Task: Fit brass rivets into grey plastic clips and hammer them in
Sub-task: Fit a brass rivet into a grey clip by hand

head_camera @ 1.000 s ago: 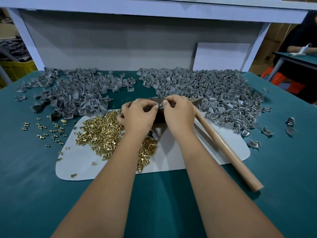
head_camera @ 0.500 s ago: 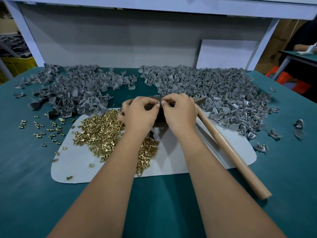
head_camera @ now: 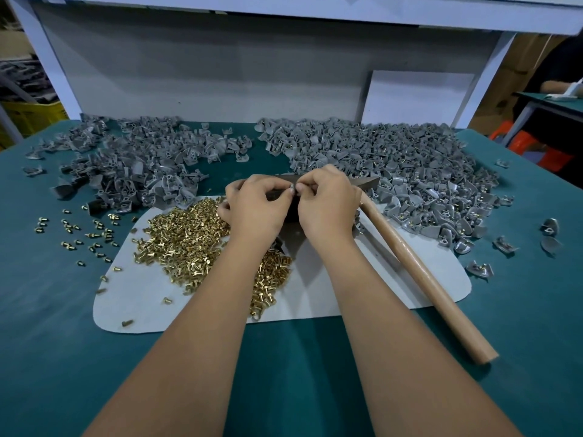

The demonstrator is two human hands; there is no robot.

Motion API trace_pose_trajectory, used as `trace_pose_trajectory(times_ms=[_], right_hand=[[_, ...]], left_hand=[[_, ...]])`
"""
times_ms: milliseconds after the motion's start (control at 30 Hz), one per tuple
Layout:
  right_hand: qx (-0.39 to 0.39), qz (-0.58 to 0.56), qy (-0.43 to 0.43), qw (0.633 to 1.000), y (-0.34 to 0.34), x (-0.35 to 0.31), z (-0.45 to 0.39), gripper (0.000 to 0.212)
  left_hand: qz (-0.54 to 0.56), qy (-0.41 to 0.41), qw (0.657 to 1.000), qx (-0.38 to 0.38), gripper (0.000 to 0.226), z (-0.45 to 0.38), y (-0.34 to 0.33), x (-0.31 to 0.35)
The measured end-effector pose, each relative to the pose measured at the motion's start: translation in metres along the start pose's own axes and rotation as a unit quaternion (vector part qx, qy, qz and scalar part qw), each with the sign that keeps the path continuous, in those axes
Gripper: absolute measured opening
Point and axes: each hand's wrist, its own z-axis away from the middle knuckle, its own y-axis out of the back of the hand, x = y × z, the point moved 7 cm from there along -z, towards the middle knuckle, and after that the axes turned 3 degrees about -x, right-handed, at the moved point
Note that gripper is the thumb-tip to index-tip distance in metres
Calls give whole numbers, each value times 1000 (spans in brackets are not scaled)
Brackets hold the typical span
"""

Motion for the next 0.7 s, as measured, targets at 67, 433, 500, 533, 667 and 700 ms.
trace_pose_trajectory(times_ms=[67,433,500,533,667,700], right_hand=[[-7,0,-3,1000,-1,1,-1,13],[-32,-103,-31,994,1,13,2,21],[-25,-190,-68,979,5,19,2,26],[-28,-212,-76,974,6,21,1,26],[-81,-134,-32,987,2,16,-3,13],[-84,-117,-24,989,0,15,-3,10]], left_hand=[[-1,2,1000,0,15,0,0,0],[-6,7,1000,-9,11,-1,-1,-2],[-2,7,1000,-13,10,-2,-2,-2],[-2,6,1000,-16,10,-2,-3,-2],[-5,1,1000,-17,12,-2,-2,-1],[-5,-1,1000,-16,13,-2,-2,-1]])
